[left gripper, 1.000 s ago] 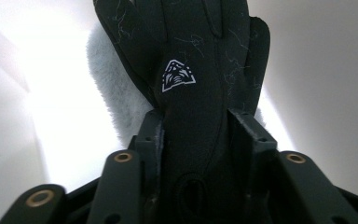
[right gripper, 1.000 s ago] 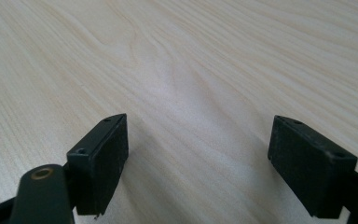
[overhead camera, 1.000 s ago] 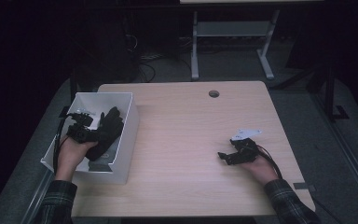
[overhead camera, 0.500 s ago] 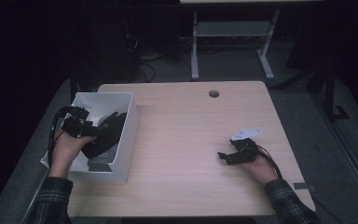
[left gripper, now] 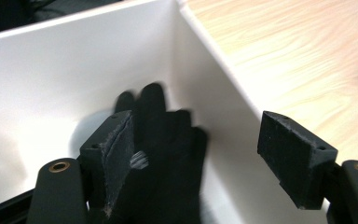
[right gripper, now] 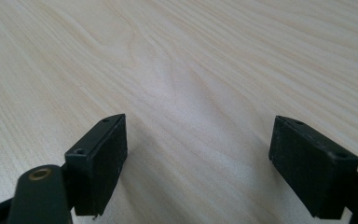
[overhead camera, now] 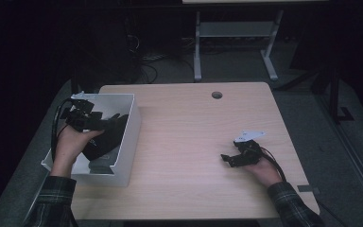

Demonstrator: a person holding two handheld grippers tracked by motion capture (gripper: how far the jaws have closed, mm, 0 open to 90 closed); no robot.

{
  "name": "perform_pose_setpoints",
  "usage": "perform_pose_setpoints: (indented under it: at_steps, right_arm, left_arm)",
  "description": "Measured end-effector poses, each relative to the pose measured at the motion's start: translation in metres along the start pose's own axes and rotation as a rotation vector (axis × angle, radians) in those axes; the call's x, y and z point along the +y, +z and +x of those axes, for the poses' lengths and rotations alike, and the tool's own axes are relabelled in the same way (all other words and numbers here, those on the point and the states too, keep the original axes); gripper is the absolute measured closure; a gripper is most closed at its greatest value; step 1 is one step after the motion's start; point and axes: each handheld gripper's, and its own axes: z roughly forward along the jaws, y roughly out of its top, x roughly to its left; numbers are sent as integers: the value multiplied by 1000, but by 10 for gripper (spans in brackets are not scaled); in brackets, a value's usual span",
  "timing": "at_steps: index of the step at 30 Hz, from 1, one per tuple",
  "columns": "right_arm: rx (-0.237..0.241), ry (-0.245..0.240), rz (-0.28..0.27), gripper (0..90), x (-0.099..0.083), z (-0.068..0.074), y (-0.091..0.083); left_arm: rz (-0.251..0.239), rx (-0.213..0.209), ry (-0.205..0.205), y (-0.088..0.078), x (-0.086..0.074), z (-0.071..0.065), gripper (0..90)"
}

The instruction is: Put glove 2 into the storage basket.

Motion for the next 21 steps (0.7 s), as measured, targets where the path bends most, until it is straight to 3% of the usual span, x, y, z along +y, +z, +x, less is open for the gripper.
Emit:
perform_pose_setpoints:
  at_steps: [10,21]
  right_arm:
    - [-1,1,0,188,0,0,0]
    - [-1,-4,-1,186,0,0,0]
  left_arm:
    - [-43,-105,77,11,18,-53,265]
    - [-42,-207,128,41,21,-106,265]
